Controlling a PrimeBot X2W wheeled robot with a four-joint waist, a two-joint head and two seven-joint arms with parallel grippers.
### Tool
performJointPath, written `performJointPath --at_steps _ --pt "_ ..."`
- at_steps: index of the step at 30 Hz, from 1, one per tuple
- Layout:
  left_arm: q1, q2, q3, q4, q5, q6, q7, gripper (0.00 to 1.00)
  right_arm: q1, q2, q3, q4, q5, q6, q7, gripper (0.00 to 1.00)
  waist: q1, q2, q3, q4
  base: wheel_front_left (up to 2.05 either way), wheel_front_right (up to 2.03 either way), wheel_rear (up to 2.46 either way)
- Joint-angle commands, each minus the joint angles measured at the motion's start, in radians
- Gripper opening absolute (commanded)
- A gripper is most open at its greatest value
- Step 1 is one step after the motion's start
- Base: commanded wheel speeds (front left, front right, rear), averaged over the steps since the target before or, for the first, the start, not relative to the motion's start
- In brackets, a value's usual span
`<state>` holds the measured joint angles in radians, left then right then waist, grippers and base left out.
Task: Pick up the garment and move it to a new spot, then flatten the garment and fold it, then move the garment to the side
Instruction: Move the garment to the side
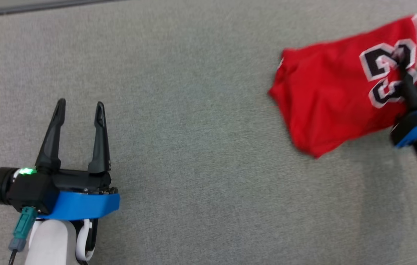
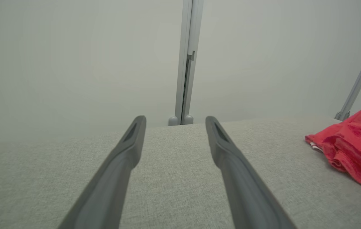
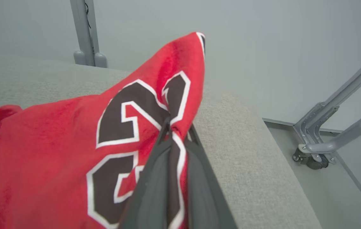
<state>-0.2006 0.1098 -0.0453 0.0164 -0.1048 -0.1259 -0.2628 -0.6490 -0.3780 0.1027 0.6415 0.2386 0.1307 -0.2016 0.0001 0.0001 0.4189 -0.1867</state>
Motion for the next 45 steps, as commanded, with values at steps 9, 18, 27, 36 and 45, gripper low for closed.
performJointPath --at_steps 9,18,27,36,45 --pt "-0.066 0.005 -0.004 -0.065 0.008 0.001 -0.003 1.00 -0.227 -0.234 0.026 0.154 0.036 0.000 0.085 0.00 -0.0001 -0.0001 0.137 0.075 0.00 0.00 0.00" --pt "-0.090 0.018 -0.001 -0.106 0.017 0.011 -0.003 1.00 -0.364 -0.310 0.039 0.303 0.066 0.000 0.084 0.00 -0.0001 -0.0001 0.205 0.098 0.00 0.00 0.00" --pt "-0.071 0.017 0.005 -0.100 0.009 0.017 -0.003 1.00 -0.423 -0.295 0.039 0.425 0.056 0.000 0.022 1.00 -0.0001 -0.0001 0.191 0.105 0.00 0.00 0.00" --pt "0.003 -0.001 0.035 -0.057 -0.019 0.020 -0.003 1.00 -0.333 -0.204 0.023 0.365 0.061 0.000 -0.063 1.00 -0.0001 -0.0001 0.023 0.096 0.00 0.00 0.00" --pt "0.107 -0.023 0.064 -0.023 -0.042 0.022 -0.002 1.00 -0.089 -0.058 -0.018 0.043 0.067 0.000 -0.063 1.00 -0.0001 -0.0001 -0.140 0.098 0.00 0.00 0.00"
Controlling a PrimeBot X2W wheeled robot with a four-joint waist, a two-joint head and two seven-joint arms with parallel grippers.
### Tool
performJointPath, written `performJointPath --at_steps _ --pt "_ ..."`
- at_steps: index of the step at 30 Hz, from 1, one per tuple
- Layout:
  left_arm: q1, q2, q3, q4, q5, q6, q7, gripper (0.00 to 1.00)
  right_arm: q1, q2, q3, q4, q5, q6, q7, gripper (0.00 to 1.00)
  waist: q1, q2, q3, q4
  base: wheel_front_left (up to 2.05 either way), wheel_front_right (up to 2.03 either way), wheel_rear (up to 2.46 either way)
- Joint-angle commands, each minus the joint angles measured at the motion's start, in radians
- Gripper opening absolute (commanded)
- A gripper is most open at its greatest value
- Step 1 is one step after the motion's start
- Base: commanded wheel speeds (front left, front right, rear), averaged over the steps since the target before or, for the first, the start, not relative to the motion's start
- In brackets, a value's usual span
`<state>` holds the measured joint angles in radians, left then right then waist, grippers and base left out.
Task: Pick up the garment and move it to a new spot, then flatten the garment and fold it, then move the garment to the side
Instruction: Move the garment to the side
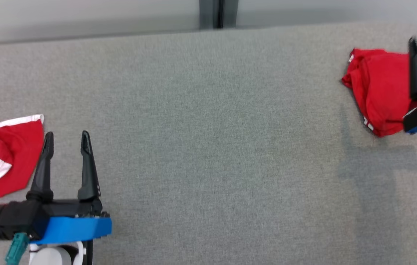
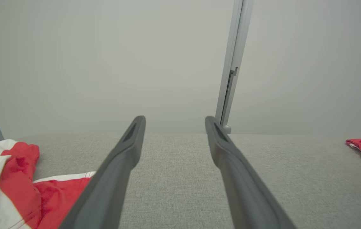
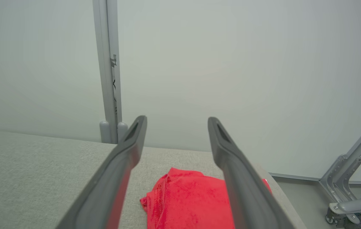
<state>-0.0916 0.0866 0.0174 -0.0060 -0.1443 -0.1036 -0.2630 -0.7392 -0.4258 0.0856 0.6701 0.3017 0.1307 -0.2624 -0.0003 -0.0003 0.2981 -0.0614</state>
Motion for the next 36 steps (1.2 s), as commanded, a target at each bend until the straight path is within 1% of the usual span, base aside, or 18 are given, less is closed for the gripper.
performJointPath --at_steps 1,6,9,15,21,27,31,36 --pt "0.010 -0.002 0.001 0.005 -0.004 -0.002 -0.002 1.00 0.038 0.011 -0.009 -0.022 0.003 0.000 -0.003 1.00 0.0003 0.0003 -0.037 -0.023 0.00 0.00 0.00" --pt "0.059 -0.012 0.003 0.028 -0.010 -0.005 -0.002 1.00 0.215 0.111 -0.015 -0.155 -0.023 0.000 -0.003 1.00 0.0003 0.0003 -0.117 -0.004 0.00 0.00 0.00" --pt "0.086 -0.017 0.004 0.045 -0.012 -0.007 -0.002 1.00 0.320 0.150 -0.021 -0.214 -0.035 0.000 -0.003 1.00 0.0003 0.0003 -0.155 0.011 0.00 0.00 0.00" --pt "0.125 -0.022 0.012 0.083 -0.009 -0.009 -0.002 1.00 0.503 0.206 -0.056 -0.308 -0.043 0.000 -0.003 1.00 0.0003 0.0003 -0.206 0.034 0.00 0.00 0.00" --pt "0.155 -0.023 0.023 0.106 0.000 -0.010 -0.002 1.00 0.662 0.260 -0.104 -0.416 -0.063 0.000 0.009 1.00 0.0003 0.0003 -0.235 0.049 0.00 0.00 0.00" --pt "0.163 -0.023 0.029 0.116 0.007 -0.012 -0.002 1.00 0.767 0.324 -0.141 -0.522 -0.100 0.000 0.047 1.00 0.0003 0.0003 -0.247 0.056 0.00 0.00 0.00" --pt "0.164 -0.023 0.032 0.122 0.013 -0.013 -0.002 1.00 0.800 0.349 -0.152 -0.570 -0.105 0.000 0.069 1.00 0.0003 0.0003 -0.252 0.059 0.00 0.00 0.00" --pt "0.165 -0.024 0.036 0.130 0.014 -0.015 -0.002 1.00 0.829 0.365 -0.156 -0.607 -0.118 0.000 0.090 1.00 0.0003 0.0003 -0.257 0.061 0.00 0.00 0.00"
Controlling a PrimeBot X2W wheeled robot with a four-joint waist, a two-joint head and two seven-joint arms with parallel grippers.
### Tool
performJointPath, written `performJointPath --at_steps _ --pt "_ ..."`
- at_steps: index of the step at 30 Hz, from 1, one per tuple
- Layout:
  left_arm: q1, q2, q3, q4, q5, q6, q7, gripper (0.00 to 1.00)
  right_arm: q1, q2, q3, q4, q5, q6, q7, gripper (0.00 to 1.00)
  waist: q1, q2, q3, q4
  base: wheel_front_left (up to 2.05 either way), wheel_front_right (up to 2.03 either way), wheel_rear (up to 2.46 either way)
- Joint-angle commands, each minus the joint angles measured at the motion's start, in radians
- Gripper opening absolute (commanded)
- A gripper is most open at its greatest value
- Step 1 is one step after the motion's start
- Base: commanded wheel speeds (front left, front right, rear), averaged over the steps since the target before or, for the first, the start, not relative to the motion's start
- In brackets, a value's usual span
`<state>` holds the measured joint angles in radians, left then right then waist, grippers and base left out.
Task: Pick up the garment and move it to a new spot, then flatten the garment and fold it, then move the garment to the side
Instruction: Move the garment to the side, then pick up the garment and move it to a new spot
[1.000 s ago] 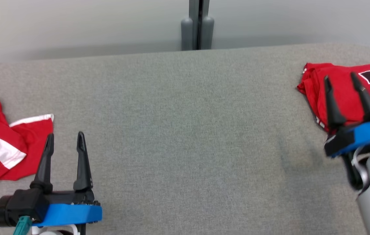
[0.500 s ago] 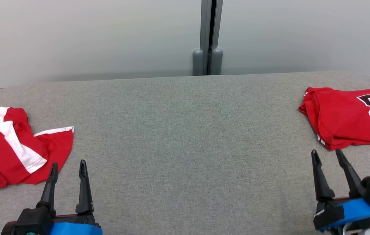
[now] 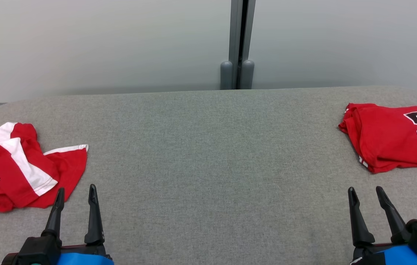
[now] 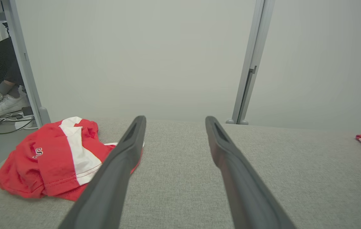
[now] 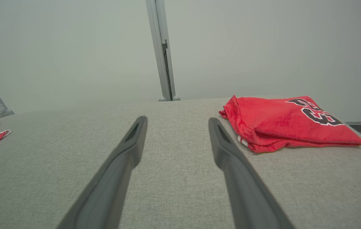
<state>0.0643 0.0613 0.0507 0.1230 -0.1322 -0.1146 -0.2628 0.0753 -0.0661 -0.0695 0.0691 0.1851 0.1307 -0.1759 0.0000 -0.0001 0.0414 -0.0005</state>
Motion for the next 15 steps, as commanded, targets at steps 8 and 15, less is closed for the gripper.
performJointPath --at_steps 8,15 --pt "0.011 0.001 0.006 0.008 0.006 -0.007 -0.003 1.00 0.033 0.013 -0.010 -0.027 -0.014 0.000 0.017 1.00 0.0000 0.0001 -0.005 0.003 0.00 0.00 0.00" --pt "0.011 0.000 0.011 0.009 0.010 -0.008 -0.003 1.00 0.038 0.015 -0.013 -0.024 -0.013 0.000 0.017 1.00 0.0000 0.0001 -0.006 0.007 0.00 0.00 0.00"
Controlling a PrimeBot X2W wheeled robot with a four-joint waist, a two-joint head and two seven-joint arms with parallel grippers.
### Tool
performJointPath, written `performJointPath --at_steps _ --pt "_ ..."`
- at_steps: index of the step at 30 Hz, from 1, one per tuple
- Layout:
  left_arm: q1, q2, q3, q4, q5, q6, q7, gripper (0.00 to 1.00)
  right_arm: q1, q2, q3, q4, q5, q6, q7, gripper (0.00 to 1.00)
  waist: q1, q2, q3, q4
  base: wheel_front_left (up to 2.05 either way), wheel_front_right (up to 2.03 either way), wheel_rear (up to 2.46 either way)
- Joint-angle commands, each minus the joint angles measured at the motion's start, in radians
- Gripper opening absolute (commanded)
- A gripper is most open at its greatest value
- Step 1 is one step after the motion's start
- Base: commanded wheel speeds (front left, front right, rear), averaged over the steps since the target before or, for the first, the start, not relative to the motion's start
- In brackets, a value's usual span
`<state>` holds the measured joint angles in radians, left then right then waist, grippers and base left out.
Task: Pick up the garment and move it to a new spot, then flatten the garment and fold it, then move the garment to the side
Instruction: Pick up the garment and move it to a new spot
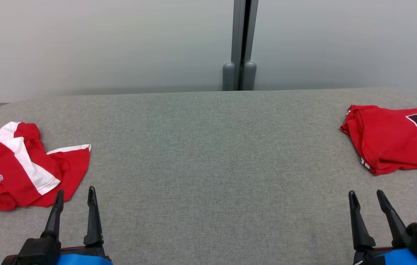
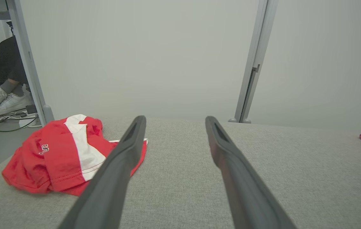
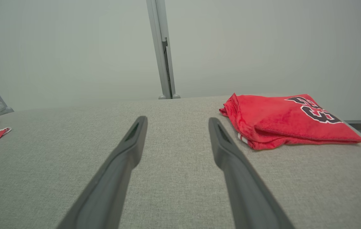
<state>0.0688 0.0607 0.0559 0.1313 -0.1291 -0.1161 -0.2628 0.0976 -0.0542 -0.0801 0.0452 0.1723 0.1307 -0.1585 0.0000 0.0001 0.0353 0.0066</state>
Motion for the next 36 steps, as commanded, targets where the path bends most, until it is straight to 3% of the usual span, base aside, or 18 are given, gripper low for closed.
performJointPath --at_steps 1,14,36 --pt "0.007 0.000 0.007 0.000 0.008 -0.007 -0.003 1.00 0.016 0.003 -0.002 0.002 -0.001 0.000 -0.002 1.00 0.0000 -0.0001 0.000 0.001 0.00 0.00 0.00" --pt "-0.001 -0.001 0.024 0.001 0.003 0.003 -0.003 1.00 0.024 0.004 0.030 -0.001 -0.005 0.000 -0.006 1.00 0.0000 -0.0001 0.000 0.055 0.00 0.00 0.00" --pt "0.011 0.012 0.074 0.001 0.003 0.037 -0.003 1.00 0.022 0.003 0.081 0.018 0.018 0.000 -0.020 1.00 0.0000 -0.0001 0.007 0.300 0.00 0.00 0.00"
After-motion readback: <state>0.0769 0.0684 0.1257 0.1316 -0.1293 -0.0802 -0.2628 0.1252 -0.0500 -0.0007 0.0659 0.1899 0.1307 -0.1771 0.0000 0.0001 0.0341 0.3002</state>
